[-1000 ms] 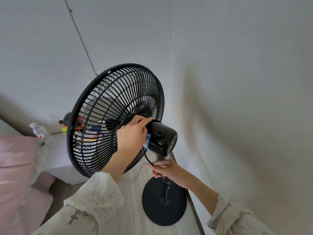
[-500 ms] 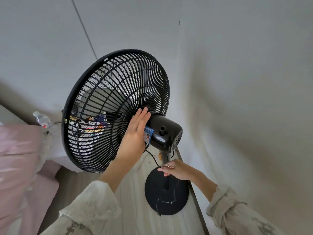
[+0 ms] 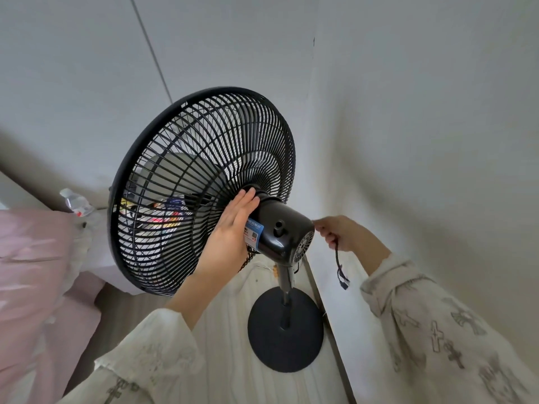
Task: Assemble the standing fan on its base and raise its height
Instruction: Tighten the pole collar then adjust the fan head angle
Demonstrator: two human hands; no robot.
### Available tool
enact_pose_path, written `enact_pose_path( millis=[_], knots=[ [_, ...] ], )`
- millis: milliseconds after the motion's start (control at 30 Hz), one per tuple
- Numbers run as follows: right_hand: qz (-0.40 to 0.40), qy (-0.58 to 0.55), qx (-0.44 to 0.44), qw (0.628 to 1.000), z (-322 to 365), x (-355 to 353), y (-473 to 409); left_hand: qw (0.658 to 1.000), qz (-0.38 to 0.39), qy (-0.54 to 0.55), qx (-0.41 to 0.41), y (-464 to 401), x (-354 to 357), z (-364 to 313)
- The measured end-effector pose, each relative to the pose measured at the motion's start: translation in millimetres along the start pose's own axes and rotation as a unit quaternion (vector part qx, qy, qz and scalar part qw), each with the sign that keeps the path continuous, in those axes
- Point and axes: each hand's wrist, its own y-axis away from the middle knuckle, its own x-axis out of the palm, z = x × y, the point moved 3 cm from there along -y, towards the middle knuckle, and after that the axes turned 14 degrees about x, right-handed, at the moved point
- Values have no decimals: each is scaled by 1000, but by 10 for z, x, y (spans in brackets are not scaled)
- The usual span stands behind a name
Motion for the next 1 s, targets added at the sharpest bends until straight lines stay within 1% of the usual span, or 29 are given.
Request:
enact_pose_path(
  millis=[67,200,400,533,633,700,767,867,933,1000],
  knots=[
    [51,-31,-2,998,250,-8,171,1000,4,-5,-1,-3,-23,6],
    [106,-31,-25,994,607,50,639,1000,19,-8,16,-50,-67,7],
    [86,-44,-95,991,751,258,1226,998,47,-21,31,-94,-109,-20],
    [103,-71,-108,986,599,526,1500,997,61,-32,41,-112,-114,-56],
    [100,-89,-138,981,410,733,1654,997,60,-13,39,-110,-85,-87],
    [67,-68,-171,981,257,872,1698,998,56,-3,34,-111,-65,-79],
    [2,-26,-220,975,71,986,1677,998,57,1,31,-118,-55,-49],
    [-76,-16,-294,953,-207,1047,1571,998,51,24,18,-127,-81,2],
    [-92,-6,-324,942,-358,1088,1468,998,37,43,9,-116,-104,10],
    [-92,0,-331,939,-476,1170,1341,998,24,59,-7,-106,-110,-1]
  ],
)
